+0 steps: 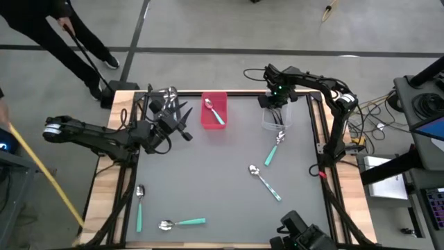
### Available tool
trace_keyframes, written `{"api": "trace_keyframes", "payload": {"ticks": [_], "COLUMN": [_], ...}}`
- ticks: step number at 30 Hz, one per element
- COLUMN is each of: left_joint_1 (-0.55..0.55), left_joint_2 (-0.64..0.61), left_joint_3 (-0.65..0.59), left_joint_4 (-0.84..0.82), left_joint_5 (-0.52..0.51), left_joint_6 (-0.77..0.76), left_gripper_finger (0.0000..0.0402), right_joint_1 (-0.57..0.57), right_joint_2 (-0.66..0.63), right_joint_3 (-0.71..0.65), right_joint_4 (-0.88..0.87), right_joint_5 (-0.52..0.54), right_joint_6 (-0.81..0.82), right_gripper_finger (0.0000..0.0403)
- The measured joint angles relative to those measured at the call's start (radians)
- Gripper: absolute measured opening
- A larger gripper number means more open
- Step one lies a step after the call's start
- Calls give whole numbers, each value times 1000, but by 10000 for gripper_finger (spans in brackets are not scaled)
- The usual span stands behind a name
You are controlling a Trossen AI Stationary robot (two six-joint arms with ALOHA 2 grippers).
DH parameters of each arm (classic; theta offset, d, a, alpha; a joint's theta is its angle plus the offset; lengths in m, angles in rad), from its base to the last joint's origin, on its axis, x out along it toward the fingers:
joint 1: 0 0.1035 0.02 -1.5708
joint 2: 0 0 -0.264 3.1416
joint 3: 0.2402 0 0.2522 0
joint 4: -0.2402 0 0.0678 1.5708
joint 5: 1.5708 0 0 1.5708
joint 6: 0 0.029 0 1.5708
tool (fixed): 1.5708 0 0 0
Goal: Sort silverware by color (type)
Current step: Put the blue patterned spoon into the black bin
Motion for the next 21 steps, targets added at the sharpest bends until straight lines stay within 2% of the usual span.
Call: {"api": "trace_keyframes", "payload": {"ticks": [5, 10, 16, 21], "left_joint_1": [0, 0, 0, 0], "left_joint_2": [0, 0, 0, 0], "left_joint_3": [0, 0, 0, 0], "left_joint_4": [-7, -25, -52, -77], "left_joint_5": [0, 0, 1, 7], "left_joint_6": [0, 0, -12, -61], "left_gripper_finger": [104, 104, 104, 104], "right_joint_1": [4, 24, 123, 243], "right_joint_2": [-12, -77, -200, -291], "right_joint_3": [0, 1, 0, -5], "right_joint_4": [1, 0, 7, 8], "right_joint_5": [-1, 3, 156, 191], "right_joint_6": [-6, -34, -51, -47], "right_gripper_finger": [138, 143, 132, 123]}}
